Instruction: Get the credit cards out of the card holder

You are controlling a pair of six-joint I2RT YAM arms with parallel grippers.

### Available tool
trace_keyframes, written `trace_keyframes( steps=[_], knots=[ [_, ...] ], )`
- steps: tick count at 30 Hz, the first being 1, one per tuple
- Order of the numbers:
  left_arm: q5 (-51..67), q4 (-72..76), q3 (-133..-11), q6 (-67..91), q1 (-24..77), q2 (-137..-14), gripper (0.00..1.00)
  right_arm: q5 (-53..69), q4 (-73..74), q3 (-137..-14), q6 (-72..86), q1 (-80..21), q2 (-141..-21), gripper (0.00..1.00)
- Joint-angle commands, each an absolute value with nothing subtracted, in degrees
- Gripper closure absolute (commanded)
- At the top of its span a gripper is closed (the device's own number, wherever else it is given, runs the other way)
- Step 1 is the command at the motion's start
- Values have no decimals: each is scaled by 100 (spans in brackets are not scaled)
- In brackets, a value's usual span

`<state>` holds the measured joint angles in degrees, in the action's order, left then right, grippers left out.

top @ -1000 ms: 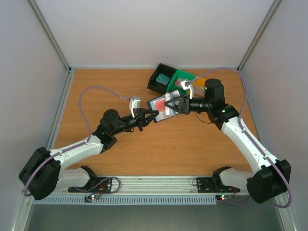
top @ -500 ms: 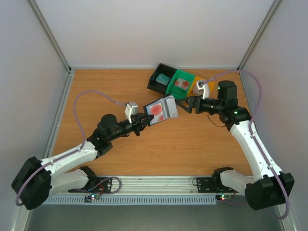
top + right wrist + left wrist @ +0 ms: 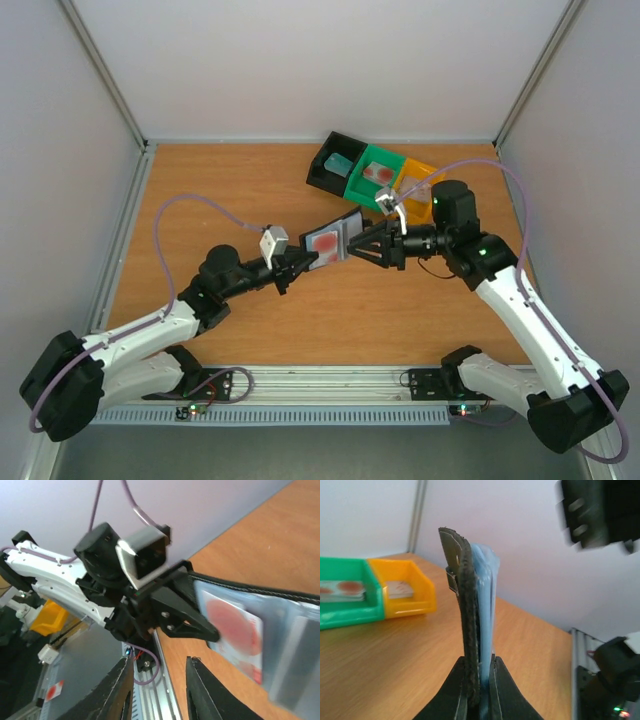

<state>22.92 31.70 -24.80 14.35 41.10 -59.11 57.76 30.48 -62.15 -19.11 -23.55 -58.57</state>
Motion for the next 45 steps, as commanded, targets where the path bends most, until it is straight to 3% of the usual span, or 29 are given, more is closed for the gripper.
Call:
trace_keyframes(
  steps=[1,15,19,22,29,32,35,37,40,45],
  knots=[
    [3240,4638,-2480,1769,4112,-5782,100,6278,2422,-5788,-1877,-2382,-6032,72],
    [3684,4896,-2571,2160,4108,-5819,100,6474,2344,-5762,-2063,-2488,-6373,75],
    [3709,4966,-2592,2190,4118,-5886,100,6562,2317,-5790,-2127,-2652,-6443,82],
    [3705,4963,-2579,2197,4107,-5881,100,6647,2184,-5749,-2100,-2654,-6377,98],
    [3656,4864,-2515,2165,4108,-5784,100,6642,2483,-5768,-2404,-2630,-6283,99],
    [3682,4951,-2479,2162,4116,-5779,86,6627,2677,-5881,-2547,-2619,-6300,99],
    [3766,5079,-2465,2138,4118,-5774,84,6640,2964,-6084,-2754,-2619,-6354,99],
    [3823,5127,-2478,2108,4113,-5762,86,6543,3327,-6236,-3055,-2592,-6342,99],
    [3858,5136,-2477,2092,4112,-5743,99,6544,3727,-6414,-3327,-2414,-6316,99],
    [3832,5133,-2477,2125,4114,-5752,100,6712,4133,-6540,-3607,-2059,-6309,99]
  ],
)
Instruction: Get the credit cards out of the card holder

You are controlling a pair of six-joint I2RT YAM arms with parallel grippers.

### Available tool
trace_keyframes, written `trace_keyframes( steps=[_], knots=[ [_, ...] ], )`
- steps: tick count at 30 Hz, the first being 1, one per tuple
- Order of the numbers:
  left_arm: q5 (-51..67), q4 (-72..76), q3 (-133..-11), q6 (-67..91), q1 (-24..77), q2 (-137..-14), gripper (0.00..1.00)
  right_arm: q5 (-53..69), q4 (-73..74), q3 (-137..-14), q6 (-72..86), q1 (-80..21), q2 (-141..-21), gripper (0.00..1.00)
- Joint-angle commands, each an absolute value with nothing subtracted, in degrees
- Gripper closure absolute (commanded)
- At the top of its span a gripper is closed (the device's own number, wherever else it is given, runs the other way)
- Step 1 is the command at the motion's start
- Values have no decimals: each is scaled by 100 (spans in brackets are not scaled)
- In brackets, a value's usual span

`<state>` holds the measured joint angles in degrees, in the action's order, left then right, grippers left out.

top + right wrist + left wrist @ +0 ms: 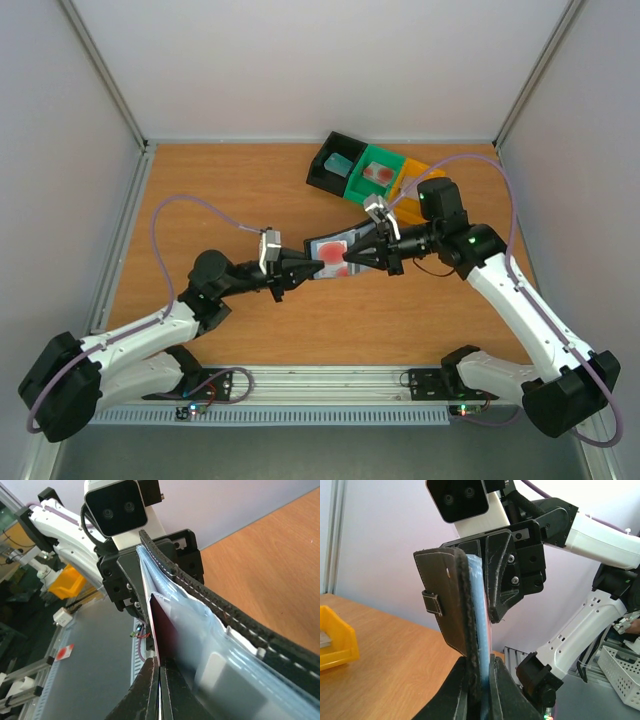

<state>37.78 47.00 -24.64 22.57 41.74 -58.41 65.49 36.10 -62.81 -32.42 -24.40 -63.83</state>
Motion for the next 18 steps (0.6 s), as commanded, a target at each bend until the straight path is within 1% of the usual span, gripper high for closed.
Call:
trace_keyframes(
  steps=[1,4,8,10,14,18],
  knots=[
    [3824,5121,-2478,2126,4117,-5763,100,6747,4157,-6536,-3616,-2043,-6332,99],
    [3816,5107,-2474,2170,4115,-5769,100,6866,4146,-6516,-3580,-2039,-6387,99],
    [3759,5107,-2487,2168,4115,-5783,100,6899,3746,-6350,-3171,-2198,-6438,82],
    [3738,5098,-2496,2225,4113,-5815,100,6829,3423,-6138,-3018,-2356,-6356,77],
    [3772,5137,-2504,2241,4114,-5852,100,6777,2628,-5682,-2559,-2399,-6208,76],
    [3823,5178,-2513,2216,4113,-5860,100,6630,2440,-5611,-2468,-2399,-6285,75]
  ],
)
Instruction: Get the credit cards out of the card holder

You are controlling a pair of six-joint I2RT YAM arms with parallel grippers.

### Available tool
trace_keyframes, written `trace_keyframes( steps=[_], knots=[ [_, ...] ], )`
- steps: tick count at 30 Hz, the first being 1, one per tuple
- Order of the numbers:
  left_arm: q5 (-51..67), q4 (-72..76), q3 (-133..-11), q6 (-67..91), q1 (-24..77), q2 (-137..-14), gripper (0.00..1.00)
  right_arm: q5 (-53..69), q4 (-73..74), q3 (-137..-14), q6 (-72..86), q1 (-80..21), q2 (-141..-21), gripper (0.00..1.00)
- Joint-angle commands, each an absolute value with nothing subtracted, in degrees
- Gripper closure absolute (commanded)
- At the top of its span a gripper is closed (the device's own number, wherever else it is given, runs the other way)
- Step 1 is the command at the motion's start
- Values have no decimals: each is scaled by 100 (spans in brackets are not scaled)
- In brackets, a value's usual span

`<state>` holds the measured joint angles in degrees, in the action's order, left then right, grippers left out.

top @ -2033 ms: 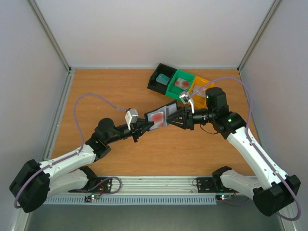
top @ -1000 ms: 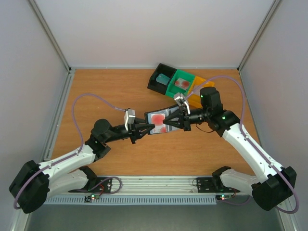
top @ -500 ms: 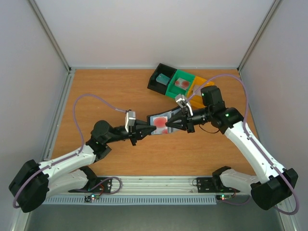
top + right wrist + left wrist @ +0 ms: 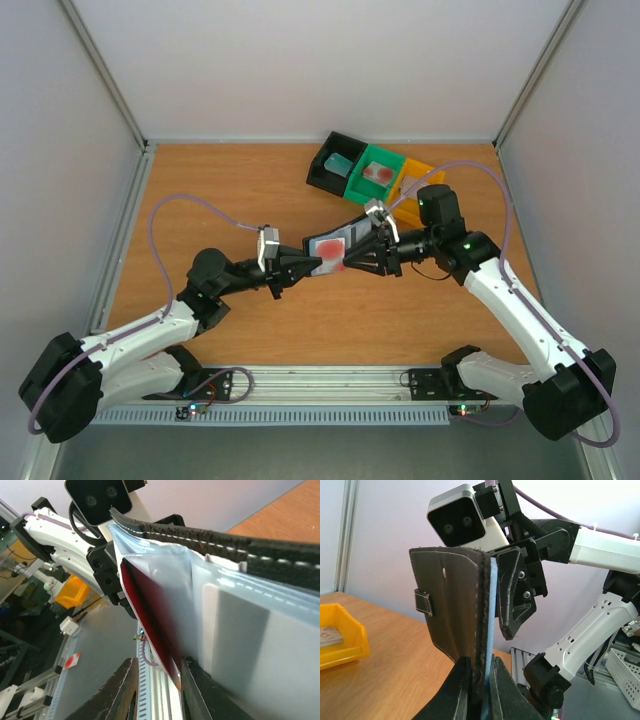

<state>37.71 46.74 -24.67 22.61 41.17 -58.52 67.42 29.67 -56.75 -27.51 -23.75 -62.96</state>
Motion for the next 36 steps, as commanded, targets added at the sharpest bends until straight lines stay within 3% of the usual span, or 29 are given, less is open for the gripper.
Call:
trace_keyframes(
  steps=[1,5,10,15,36],
  knots=[
    [3819,5177,-2511,2215,4113,-5862,100,6669,2413,-5627,-2468,-2399,-6315,77],
    [3802,5151,-2505,2231,4115,-5847,100,6830,2195,-5634,-2341,-2404,-6430,87],
    [3890,5241,-2486,2202,4117,-5875,100,6763,2027,-5599,-2382,-2412,-6469,82],
    [3861,5229,-2483,2223,4116,-5876,100,7082,1822,-5606,-2319,-2441,-6522,99],
    [3819,5225,-2374,2219,4113,-5766,97,6355,3519,-5865,-3433,-1904,-6039,99]
  ],
)
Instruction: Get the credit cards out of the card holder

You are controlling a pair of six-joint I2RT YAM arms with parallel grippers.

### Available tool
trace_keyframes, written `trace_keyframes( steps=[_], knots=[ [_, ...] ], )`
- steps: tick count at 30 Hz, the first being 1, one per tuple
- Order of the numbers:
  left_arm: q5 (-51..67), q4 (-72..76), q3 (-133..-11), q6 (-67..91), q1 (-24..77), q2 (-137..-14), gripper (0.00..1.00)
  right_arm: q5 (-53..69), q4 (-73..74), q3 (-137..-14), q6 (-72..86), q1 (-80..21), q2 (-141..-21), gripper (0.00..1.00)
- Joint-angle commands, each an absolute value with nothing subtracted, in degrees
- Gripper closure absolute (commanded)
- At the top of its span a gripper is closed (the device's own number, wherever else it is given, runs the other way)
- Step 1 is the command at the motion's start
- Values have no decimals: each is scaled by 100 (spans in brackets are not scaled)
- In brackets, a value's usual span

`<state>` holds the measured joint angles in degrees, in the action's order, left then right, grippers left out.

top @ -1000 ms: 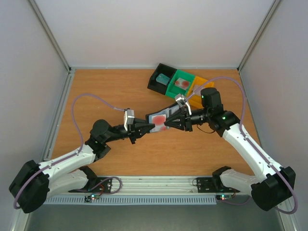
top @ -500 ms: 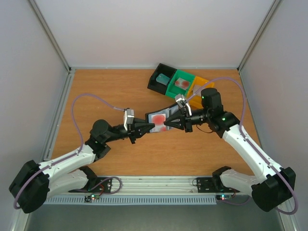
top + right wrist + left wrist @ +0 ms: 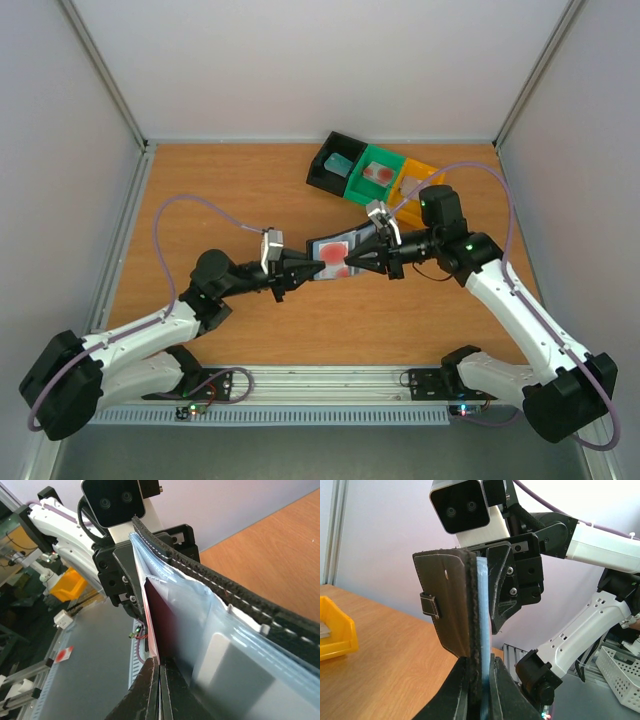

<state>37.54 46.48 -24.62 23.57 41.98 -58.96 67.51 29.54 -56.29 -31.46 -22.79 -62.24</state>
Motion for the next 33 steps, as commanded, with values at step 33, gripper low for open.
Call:
trace_keyframes(
  steps=[33],
  knots=[
    [2708,1869,-2408,3773,2893,-7296,100,4997,4819,-6618,-3079,-1137,-5748,99]
  ],
)
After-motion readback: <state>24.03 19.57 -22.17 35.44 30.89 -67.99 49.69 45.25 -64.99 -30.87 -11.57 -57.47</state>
